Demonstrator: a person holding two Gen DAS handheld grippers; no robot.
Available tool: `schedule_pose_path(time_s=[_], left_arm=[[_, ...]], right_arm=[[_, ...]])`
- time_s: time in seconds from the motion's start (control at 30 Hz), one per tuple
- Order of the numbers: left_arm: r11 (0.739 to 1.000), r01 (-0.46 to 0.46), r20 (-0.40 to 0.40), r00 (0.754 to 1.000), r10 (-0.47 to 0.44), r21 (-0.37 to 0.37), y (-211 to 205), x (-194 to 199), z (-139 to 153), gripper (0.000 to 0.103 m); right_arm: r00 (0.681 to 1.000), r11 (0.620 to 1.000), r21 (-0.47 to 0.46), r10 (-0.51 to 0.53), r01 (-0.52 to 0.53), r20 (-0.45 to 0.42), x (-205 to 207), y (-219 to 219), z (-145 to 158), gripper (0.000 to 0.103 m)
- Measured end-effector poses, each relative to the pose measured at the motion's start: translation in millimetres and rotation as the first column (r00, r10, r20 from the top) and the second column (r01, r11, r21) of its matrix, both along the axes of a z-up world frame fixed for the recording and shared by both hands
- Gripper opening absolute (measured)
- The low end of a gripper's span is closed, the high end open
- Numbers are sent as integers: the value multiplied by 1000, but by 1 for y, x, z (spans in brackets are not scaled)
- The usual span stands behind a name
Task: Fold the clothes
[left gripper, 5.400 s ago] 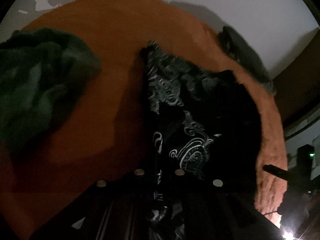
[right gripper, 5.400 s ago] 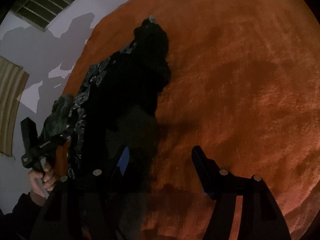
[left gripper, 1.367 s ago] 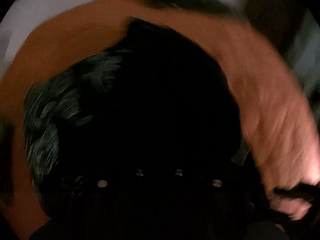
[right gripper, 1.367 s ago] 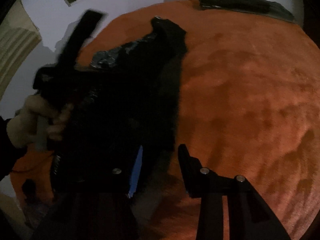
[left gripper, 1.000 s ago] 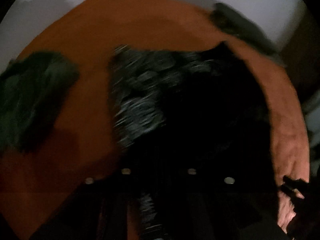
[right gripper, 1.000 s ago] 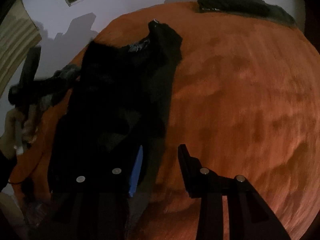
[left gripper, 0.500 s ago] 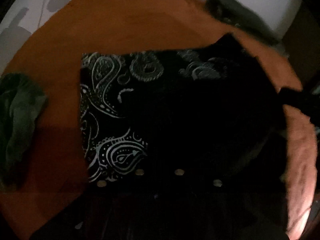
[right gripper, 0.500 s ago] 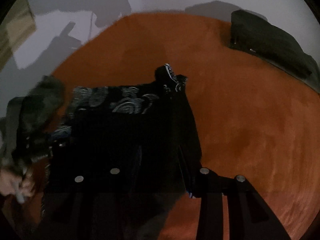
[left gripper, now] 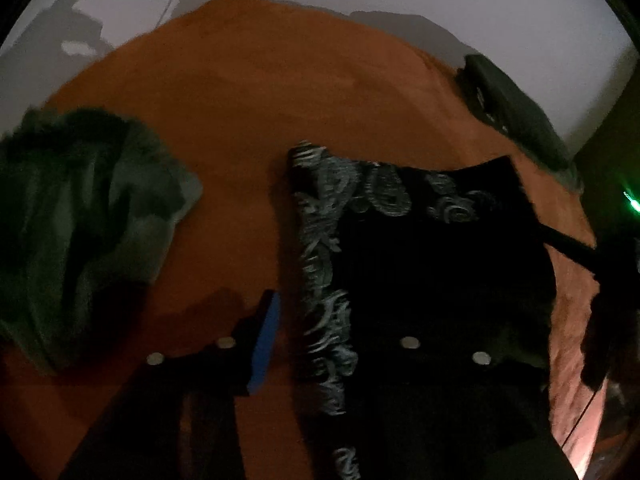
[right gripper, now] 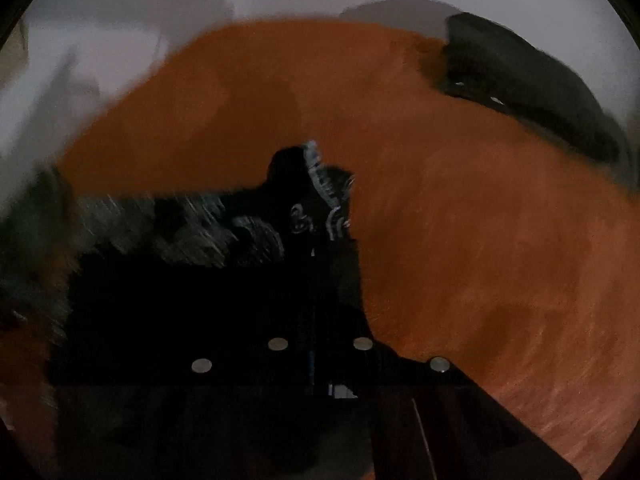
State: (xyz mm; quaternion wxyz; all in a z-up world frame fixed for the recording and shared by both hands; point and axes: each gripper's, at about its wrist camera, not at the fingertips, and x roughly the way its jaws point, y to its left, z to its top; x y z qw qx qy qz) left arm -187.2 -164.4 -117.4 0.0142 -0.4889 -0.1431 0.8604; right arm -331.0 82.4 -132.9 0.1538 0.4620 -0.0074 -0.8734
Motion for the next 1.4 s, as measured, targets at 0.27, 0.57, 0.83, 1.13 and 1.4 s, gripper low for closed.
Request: schedule_pose_path(time_s=[0.27, 0.57, 0.83, 1.13, 1.4], left_arm=[[994, -32, 61, 998, 25, 101, -22, -11, -22, 45], [998, 51, -12, 999, -50, 44, 10, -52, -20, 41], [993, -12, -106, 994, 24, 117, -3, -48, -4, 4], [989, -35, -25, 999, 39, 146, -9, -72, -30, 5], [980, -66, -10, 998, 69, 187, -19, -67, -17, 28]], right_arm=[[990, 930, -356, -45, 90, 134, -6, 73, -8, 10], [994, 989, -103, 108, -104, 29, -7, 29, 0, 55], [994, 948, -298, 106, -112, -34, -13, 29, 16, 3], [976, 711, -694, 49, 115, 213, -51, 85, -66, 3], [965, 793, -588, -2, 160, 260, -45, 99, -61, 31]])
